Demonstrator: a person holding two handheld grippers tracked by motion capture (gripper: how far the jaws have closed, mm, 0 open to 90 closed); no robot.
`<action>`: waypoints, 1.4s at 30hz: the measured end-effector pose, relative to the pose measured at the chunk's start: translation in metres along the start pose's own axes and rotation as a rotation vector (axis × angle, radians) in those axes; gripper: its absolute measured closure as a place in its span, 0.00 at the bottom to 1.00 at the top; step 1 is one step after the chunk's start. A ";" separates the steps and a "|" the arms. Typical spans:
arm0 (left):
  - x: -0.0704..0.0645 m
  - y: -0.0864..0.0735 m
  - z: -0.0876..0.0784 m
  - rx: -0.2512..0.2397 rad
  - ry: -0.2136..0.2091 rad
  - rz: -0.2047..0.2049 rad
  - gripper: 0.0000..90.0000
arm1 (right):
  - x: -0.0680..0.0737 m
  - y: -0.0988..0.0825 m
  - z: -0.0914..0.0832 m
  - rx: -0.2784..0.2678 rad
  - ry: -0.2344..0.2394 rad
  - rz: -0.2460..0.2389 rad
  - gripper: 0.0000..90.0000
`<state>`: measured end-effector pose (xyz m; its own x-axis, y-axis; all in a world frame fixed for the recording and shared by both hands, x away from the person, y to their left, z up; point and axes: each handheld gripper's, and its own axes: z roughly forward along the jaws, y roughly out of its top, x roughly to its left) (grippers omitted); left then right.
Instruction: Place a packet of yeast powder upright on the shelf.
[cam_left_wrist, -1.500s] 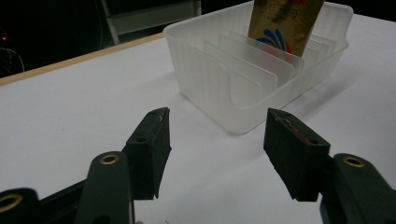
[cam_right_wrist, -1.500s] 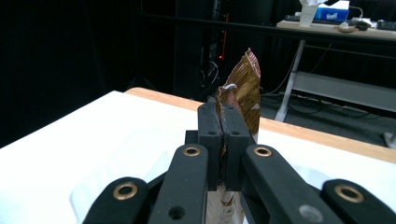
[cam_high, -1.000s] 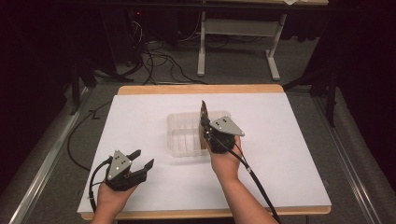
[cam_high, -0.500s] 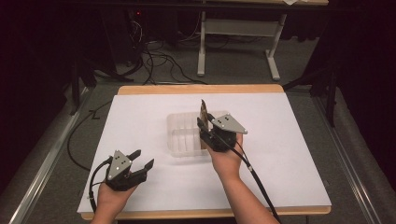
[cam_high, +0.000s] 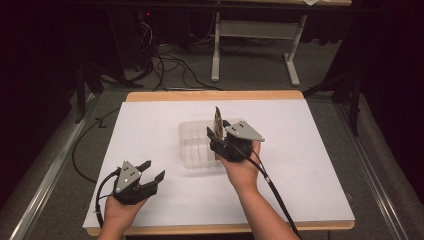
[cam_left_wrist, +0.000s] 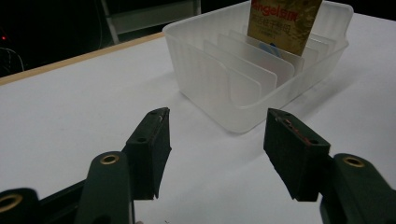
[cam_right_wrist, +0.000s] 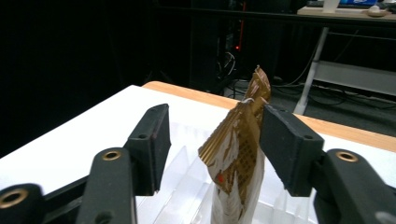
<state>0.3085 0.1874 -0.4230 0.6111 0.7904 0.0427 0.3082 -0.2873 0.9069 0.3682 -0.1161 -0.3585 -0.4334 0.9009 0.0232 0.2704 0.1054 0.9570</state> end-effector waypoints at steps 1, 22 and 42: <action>0.000 0.000 0.000 0.000 0.000 0.000 0.46 | 0.000 0.000 -0.001 0.000 0.000 -0.002 0.43; -0.001 0.000 0.003 0.013 -0.001 0.009 0.46 | -0.017 -0.005 -0.027 0.020 0.013 -0.005 0.33; -0.002 -0.002 0.005 0.029 0.006 0.009 0.46 | -0.081 -0.034 -0.092 0.055 -0.060 -0.025 0.33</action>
<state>0.3105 0.1836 -0.4269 0.6094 0.7911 0.0535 0.3237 -0.3098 0.8940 0.3152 -0.2308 -0.3665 -0.3892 0.9209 -0.0195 0.3078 0.1500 0.9396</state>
